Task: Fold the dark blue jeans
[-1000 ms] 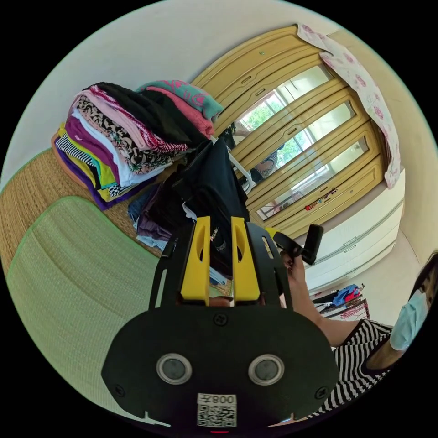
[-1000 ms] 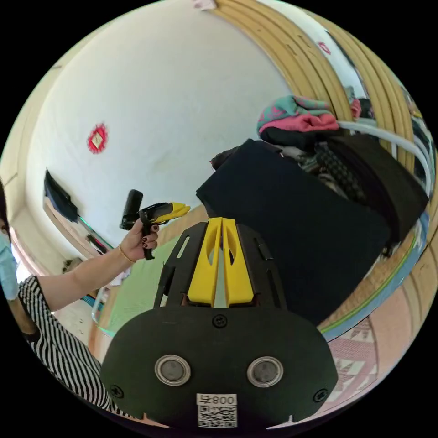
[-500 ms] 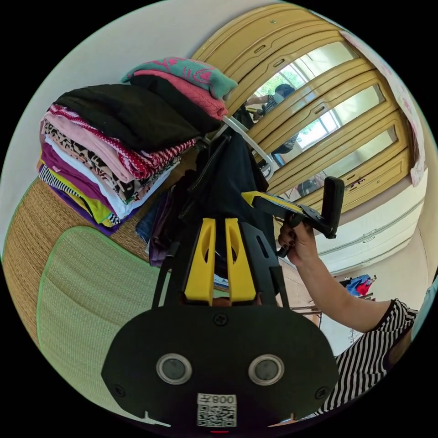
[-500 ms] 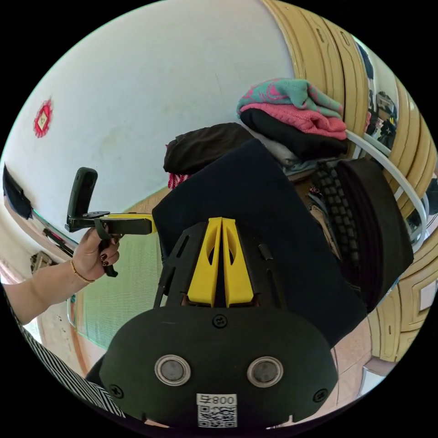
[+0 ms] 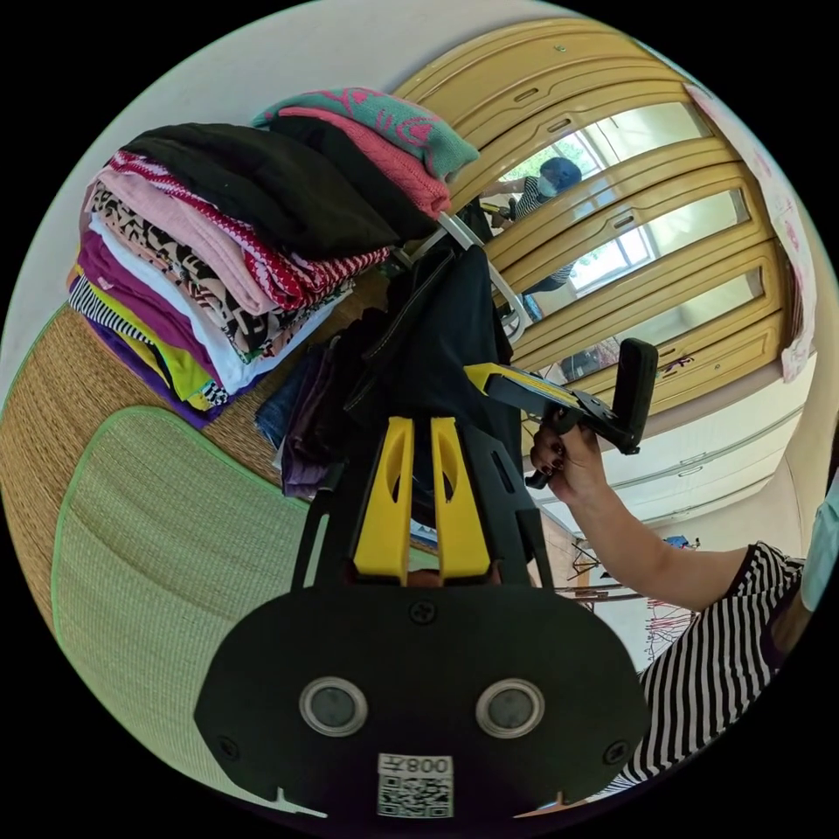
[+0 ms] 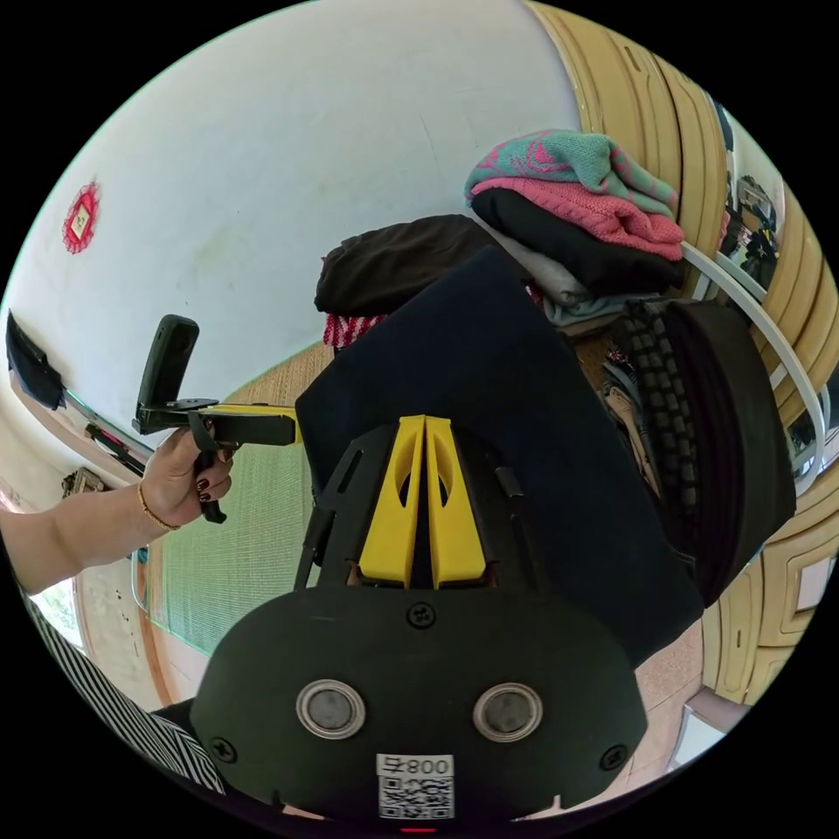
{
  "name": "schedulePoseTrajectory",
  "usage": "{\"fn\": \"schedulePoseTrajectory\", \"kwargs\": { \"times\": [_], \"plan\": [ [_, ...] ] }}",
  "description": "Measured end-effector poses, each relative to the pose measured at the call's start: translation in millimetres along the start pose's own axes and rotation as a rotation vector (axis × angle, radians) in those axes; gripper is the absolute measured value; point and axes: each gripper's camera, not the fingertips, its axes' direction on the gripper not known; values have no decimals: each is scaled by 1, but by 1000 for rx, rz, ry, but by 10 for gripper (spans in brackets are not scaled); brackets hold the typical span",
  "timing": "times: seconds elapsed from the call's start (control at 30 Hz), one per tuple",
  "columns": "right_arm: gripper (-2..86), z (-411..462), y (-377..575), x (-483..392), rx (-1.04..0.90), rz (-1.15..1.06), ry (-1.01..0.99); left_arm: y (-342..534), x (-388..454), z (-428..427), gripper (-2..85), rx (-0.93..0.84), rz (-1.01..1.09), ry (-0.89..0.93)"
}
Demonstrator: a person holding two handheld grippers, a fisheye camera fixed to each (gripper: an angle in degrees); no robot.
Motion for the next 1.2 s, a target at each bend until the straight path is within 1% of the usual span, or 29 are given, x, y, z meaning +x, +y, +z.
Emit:
{"fn": "schedulePoseTrajectory", "kwargs": {
  "times": [0.13,0.43,0.63,0.87,1.07,1.2],
  "plan": [
    [2,9,-7,-6,29,17,-5,-3,-5,-2,37,24,-12,8],
    [1,18,-29,-6,30,0,-40,-11,-17,-5,37,55,-28,42],
    [1,22,-45,-11,14,-34,1,-12,-26,-8,35,75,-21,65],
    [1,24,-55,-10,48,-23,16,-5,-36,-13,33,106,-38,77],
    [2,23,-68,2,52,-11,-13,0,-46,-17,32,124,-34,89],
    [1,21,-76,5,52,-16,7,3,-50,-19,32,123,-34,84]
  ]
}}
